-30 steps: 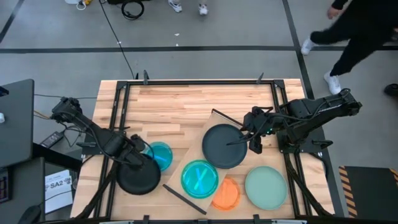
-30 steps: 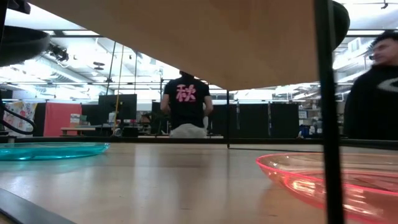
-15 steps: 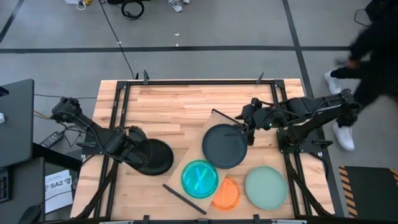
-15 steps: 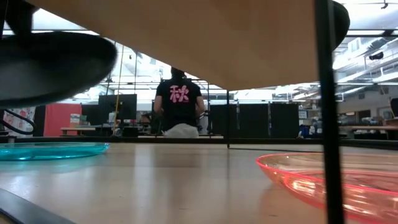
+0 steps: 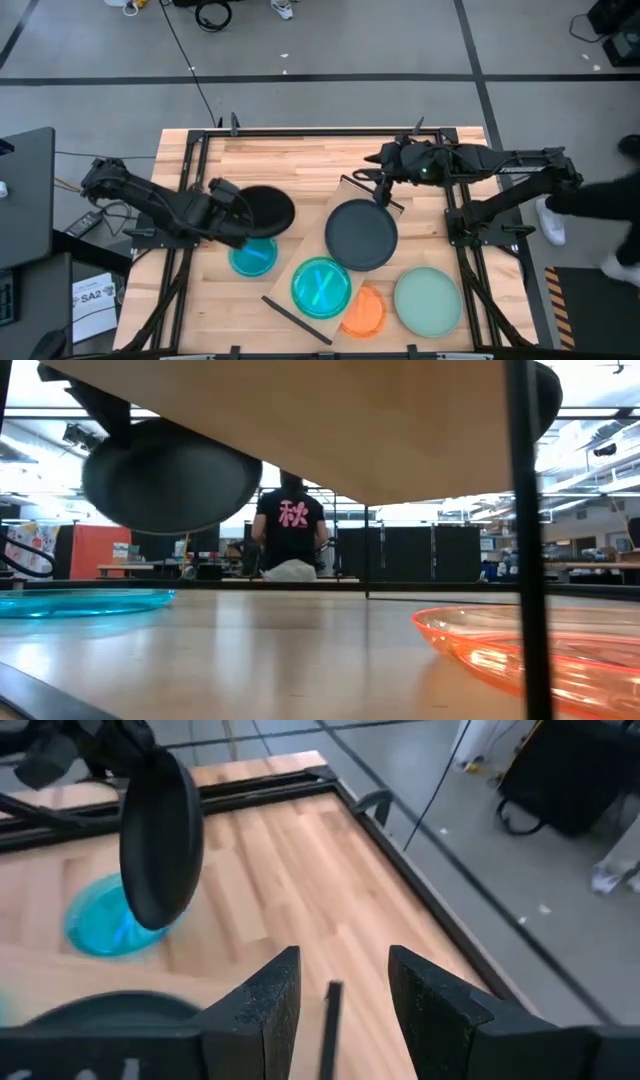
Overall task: Place and stack plates onto a shelf
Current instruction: Stack the black plate on top of the black plate on the shelf
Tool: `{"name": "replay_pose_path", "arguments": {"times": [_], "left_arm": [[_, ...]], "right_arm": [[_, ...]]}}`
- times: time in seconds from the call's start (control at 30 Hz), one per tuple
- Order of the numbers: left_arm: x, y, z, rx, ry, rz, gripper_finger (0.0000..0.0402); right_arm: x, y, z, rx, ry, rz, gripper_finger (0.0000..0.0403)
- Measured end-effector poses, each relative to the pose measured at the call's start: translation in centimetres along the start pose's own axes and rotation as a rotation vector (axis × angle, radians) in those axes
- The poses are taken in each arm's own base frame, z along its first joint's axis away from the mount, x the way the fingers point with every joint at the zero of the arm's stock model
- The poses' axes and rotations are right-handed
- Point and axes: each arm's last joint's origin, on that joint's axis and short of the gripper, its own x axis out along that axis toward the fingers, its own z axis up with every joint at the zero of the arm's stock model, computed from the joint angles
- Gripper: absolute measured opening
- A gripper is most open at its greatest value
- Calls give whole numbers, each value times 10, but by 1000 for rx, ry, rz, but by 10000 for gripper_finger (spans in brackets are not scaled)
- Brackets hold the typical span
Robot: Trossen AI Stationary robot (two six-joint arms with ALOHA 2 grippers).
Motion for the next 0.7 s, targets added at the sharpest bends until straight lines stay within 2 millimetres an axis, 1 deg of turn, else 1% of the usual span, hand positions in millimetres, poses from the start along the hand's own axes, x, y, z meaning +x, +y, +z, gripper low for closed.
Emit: {"name": "replay_pose_path", "arguments": {"times": [0.27, 0.53, 0.7], "left_arm": [[14, 3, 23, -83, -141, 65, 15], [25, -4, 48, -145, -295, 45, 15], [30, -8, 63, -150, -353, 31, 15]], "right_arm": [[28, -5, 13, -47, -92, -50, 160], [64, -12, 21, -25, -163, -110, 160], [86, -18, 21, -5, -173, -144, 160]]}}
